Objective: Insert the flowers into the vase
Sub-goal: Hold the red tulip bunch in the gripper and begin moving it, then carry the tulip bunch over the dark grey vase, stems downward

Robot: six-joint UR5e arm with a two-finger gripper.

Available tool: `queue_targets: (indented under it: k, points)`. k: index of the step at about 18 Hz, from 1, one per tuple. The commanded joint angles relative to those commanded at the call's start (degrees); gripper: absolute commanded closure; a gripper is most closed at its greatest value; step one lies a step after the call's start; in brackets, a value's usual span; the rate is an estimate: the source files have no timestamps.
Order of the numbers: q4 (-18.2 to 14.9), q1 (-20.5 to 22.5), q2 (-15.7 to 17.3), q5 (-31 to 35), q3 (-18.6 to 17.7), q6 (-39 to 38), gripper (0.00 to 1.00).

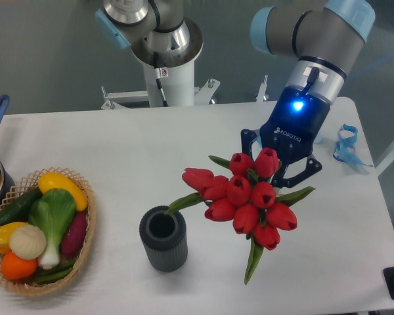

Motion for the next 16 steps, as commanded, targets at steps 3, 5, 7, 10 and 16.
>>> queue_targets:
  k: [3,5,7,10,16]
  points:
    - [0.26,-0.70,-0.53,-0.44,0.17,0.26,0.72]
    - [1.31,-0.97,-1.31,-3.85,0.18,0.26,0.72]
    - [1.41,-0.79,-1.32,-7.63,-0.09,0.26,0.72]
    - [1.41,-0.97,-1.32,-16.94,-1.49,0.18,0.72]
    - [1.58,-3.07,0.79,-23.37,-7.64,0.35,0.72]
